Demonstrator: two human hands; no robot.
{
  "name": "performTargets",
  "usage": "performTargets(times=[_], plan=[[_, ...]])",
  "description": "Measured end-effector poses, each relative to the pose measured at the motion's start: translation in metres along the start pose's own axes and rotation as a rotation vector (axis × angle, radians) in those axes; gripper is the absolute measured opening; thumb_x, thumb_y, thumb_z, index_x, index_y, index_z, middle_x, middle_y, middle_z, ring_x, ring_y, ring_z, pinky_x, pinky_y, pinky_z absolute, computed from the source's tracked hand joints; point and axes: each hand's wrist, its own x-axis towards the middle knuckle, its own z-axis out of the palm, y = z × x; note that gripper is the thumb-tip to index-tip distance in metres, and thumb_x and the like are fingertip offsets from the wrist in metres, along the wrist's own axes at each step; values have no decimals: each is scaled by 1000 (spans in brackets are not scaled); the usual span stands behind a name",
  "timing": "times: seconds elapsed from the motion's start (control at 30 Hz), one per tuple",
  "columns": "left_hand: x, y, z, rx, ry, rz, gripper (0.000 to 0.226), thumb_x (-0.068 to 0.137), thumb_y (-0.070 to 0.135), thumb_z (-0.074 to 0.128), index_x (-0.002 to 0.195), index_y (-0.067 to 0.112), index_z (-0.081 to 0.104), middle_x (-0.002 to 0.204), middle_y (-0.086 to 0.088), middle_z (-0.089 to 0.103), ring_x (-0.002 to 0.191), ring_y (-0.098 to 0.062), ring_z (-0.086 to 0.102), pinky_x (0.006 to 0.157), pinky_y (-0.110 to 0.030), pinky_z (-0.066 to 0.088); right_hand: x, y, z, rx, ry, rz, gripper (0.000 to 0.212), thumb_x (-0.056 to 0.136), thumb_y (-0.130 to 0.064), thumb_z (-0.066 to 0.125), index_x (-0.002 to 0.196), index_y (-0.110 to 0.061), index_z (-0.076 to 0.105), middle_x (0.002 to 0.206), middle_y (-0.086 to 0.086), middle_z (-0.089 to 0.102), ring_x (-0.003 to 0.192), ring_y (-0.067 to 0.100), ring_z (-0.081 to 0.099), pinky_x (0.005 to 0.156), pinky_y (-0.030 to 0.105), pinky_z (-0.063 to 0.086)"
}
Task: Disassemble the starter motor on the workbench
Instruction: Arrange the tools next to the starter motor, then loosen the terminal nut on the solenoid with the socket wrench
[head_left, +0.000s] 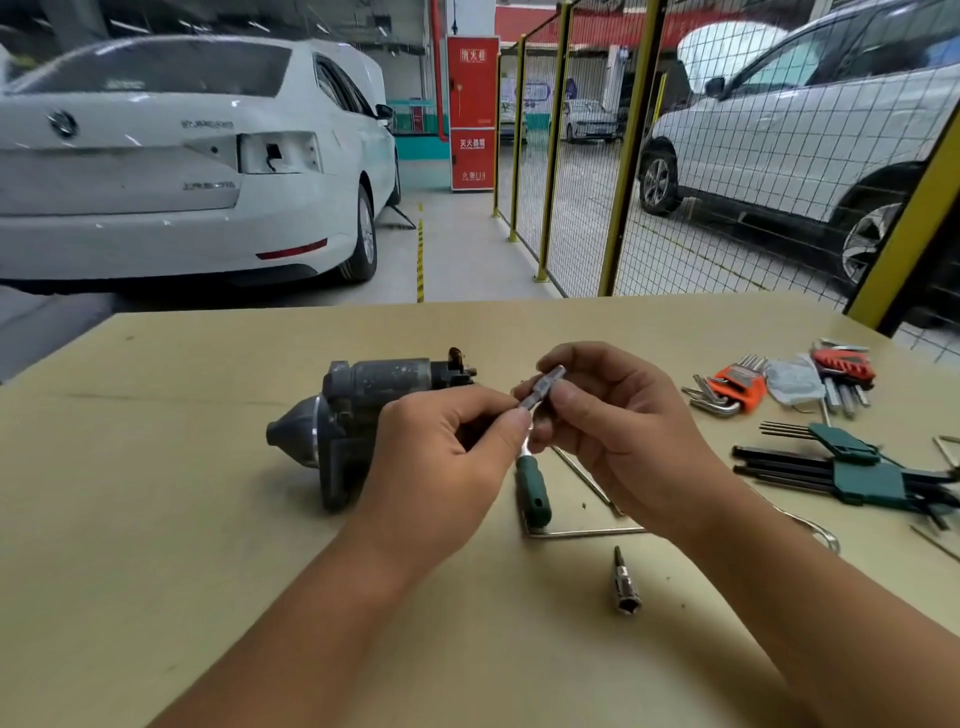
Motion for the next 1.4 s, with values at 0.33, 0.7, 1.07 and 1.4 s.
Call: performTargets(times=[0.33,0.7,1.07,1.4], plan=[[-6,-11,4,-89,-19,18,24,97,10,67,106,31,75,72,21,67,60,3,59,60,-8,44,-4,0,2,-108,-86,-102,17,87,-10,67,103,-15,71,107,26,72,69,32,66,74,42,56],[-7,-12,5,-151,60,-16,15,93,16,67,100,24,76,63,9,65,49,-6,55,50,-16,43,-11,13,20,-125,8,-188,22,93,-2,56,101,-18,69,106,17,74,56,29,63,58,41,53],[30,-38,-110,-133,417,-73,15,96,15,66,84,20,73,64,5,56,48,-12,43,46,-23,36,-7,20,4,-1046,170,-199,59,80,-63,71,132,-41,57,123,-24,65,100,5,65,78,31,57],[14,-93,-138,-543,500,-456,17,80,14,80,84,8,65,62,0,43,46,-9,32,41,-21,28,43,41,39,-1229,-100,-331,72,76,-58,75,136,-22,58,134,-6,60,123,13,57,103,40,50]])
